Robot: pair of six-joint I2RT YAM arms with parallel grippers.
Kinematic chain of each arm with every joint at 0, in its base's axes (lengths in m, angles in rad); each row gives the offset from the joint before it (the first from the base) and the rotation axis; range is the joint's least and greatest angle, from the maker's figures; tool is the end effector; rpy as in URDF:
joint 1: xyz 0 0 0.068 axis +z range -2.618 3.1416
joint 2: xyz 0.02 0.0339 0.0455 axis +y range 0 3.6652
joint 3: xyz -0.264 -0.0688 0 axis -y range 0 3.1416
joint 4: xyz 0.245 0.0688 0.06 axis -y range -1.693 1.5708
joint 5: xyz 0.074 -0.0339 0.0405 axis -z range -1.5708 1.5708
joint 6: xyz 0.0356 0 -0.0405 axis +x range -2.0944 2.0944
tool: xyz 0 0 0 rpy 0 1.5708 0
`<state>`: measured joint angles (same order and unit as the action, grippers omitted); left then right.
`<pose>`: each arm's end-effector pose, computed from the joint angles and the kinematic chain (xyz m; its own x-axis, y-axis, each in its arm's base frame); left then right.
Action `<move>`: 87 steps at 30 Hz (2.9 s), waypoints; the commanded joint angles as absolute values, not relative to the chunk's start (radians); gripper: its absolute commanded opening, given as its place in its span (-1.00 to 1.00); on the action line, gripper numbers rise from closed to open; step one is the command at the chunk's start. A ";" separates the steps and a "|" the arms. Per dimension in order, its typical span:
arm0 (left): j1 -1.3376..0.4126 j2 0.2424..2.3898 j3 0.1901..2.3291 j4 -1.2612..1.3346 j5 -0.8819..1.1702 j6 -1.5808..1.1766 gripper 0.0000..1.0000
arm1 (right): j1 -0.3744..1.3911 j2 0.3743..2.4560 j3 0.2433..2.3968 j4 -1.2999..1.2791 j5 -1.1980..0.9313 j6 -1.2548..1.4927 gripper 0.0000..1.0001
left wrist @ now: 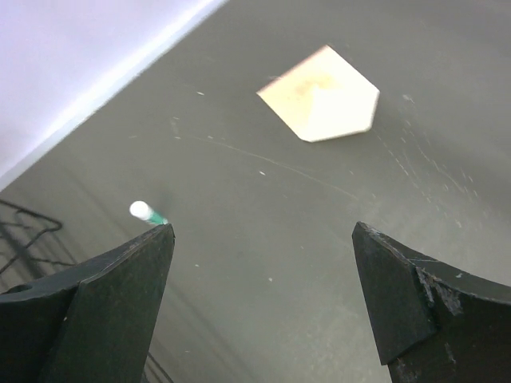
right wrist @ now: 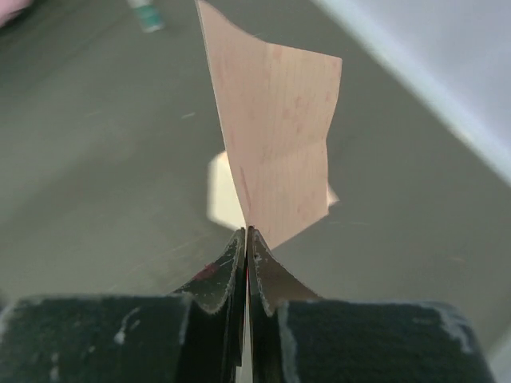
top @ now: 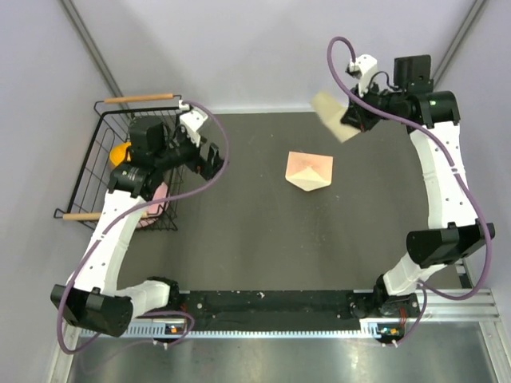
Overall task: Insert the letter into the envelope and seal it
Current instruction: Pick up the letter from the corner of the board, then fold the letter.
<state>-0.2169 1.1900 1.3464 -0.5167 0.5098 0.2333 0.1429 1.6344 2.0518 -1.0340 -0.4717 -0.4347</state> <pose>0.2432 -0.0714 0.4190 -0.1884 0.2482 -0.9502 0.6962 0.7161 0.0490 0.3171 0.0620 0.4700 -0.3112 -0.4238 -0.8506 -0.6889 0.7171 -0.1053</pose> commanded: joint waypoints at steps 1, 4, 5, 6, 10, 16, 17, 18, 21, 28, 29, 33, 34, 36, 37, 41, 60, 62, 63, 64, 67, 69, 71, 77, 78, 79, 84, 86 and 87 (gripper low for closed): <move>-0.216 1.115 1.240 -0.454 0.798 0.432 0.98 | 0.195 1.582 1.976 -1.272 -0.845 -0.443 -1.00; -0.216 1.066 1.164 -0.427 0.944 0.581 0.98 | 0.267 1.537 1.890 -1.298 -0.905 -0.491 -1.00; -0.218 1.055 1.145 -0.423 0.983 0.665 0.98 | 0.284 1.514 1.876 -1.313 -0.917 -0.508 -1.00; -0.218 1.045 1.109 -0.422 1.017 0.708 0.98 | 0.317 1.503 1.861 -1.319 -0.934 -0.514 -1.00; -0.242 1.022 1.048 -0.414 1.112 0.850 0.94 | 0.412 1.457 1.804 -1.341 -0.963 -0.561 -1.00; -0.333 1.034 1.017 -0.439 1.233 0.897 0.84 | 0.540 1.404 1.781 -1.365 -0.905 -0.600 -1.00; -0.362 1.031 1.012 -0.442 1.229 0.913 0.82 | 0.541 1.402 1.787 -1.367 -0.910 -0.600 -1.00; -0.373 1.026 1.003 -0.440 1.227 0.914 0.81 | 0.545 1.401 1.793 -1.373 -0.911 -0.601 -1.00; -0.406 1.029 0.999 -0.463 1.236 0.914 0.68 | 0.548 1.399 1.827 -1.376 -0.907 -0.607 -1.00; -0.466 1.046 1.003 -0.520 1.244 0.919 0.09 | 0.569 1.393 1.865 -1.391 -0.891 -0.637 -1.00; -0.471 1.046 1.006 -0.523 1.243 0.917 0.01 | 0.572 1.391 1.864 -1.394 -0.893 -0.640 -1.00; -0.479 1.045 1.025 -0.546 1.246 0.920 -0.44 | 0.572 1.390 1.853 -1.394 -0.902 -0.649 -1.00; -0.480 1.042 1.028 -0.554 1.247 0.919 -0.71 | 0.571 1.391 1.853 -1.393 -0.907 -0.652 -1.00; -0.485 1.032 1.032 -0.555 1.244 0.907 -1.00 | 0.572 1.394 1.839 -1.388 -0.919 -0.652 -1.00; -0.489 1.028 1.034 -0.549 1.247 0.860 -1.00 | 0.571 1.396 1.833 -1.378 -0.916 -0.641 -1.00; -0.488 1.023 1.064 -0.442 1.316 0.611 -1.00 | 0.569 1.408 1.779 -1.249 -0.827 -0.534 -0.51; -0.439 1.046 0.977 0.031 1.026 -0.262 -1.00 | 0.555 1.075 1.545 -0.876 -0.542 -0.575 0.97; -0.434 1.045 0.968 0.032 1.034 -0.273 -1.00 | 0.555 1.078 1.549 -0.894 -0.519 -0.598 0.98; -0.434 1.040 0.965 0.038 1.046 -0.275 -1.00 | 0.557 1.083 1.563 -0.925 -0.529 -0.609 0.97; -0.434 1.037 0.959 0.050 1.060 -0.272 -1.00 | 0.557 1.088 1.571 -0.934 -0.549 -0.630 0.97; -0.434 1.020 0.937 0.103 1.100 -0.270 -1.00 | 0.589 1.114 1.586 -0.942 -0.597 -0.643 0.97; -0.436 1.008 0.927 0.141 1.132 -0.252 -1.00 | 0.615 1.138 1.594 -0.948 -0.595 -0.647 0.97; -0.439 0.993 0.927 0.146 1.149 -0.229 -1.00 | 0.652 1.172 1.601 -0.950 -0.588 -0.652 0.97; -0.442 0.966 0.923 0.153 1.135 -0.178 -1.00 | 0.735 1.221 1.617 -0.948 -0.581 -0.649 0.86; -0.442 0.965 0.923 0.158 1.134 -0.176 -1.00 | 0.747 1.224 1.612 -0.950 -0.574 -0.656 0.78; -0.442 0.962 0.925 0.161 1.134 -0.173 -1.00 | 0.756 1.224 1.606 -0.950 -0.563 -0.661 0.56; -0.442 0.953 0.922 0.160 1.131 -0.140 -1.00 | 0.776 1.220 1.595 -0.951 -0.534 -0.675 0.09; -0.442 0.957 0.922 0.153 1.126 -0.133 -1.00 | 0.779 1.223 1.601 -0.951 -0.532 -0.673 -0.12; -0.442 0.957 0.922 0.152 1.121 -0.127 -1.00 | 0.782 1.221 1.603 -0.953 -0.532 -0.672 -0.18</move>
<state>-0.4393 0.9726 0.9264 0.1120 1.1141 -0.1642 0.7647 1.2377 1.5707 -0.9585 -0.5377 -0.6617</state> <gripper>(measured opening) 0.009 0.468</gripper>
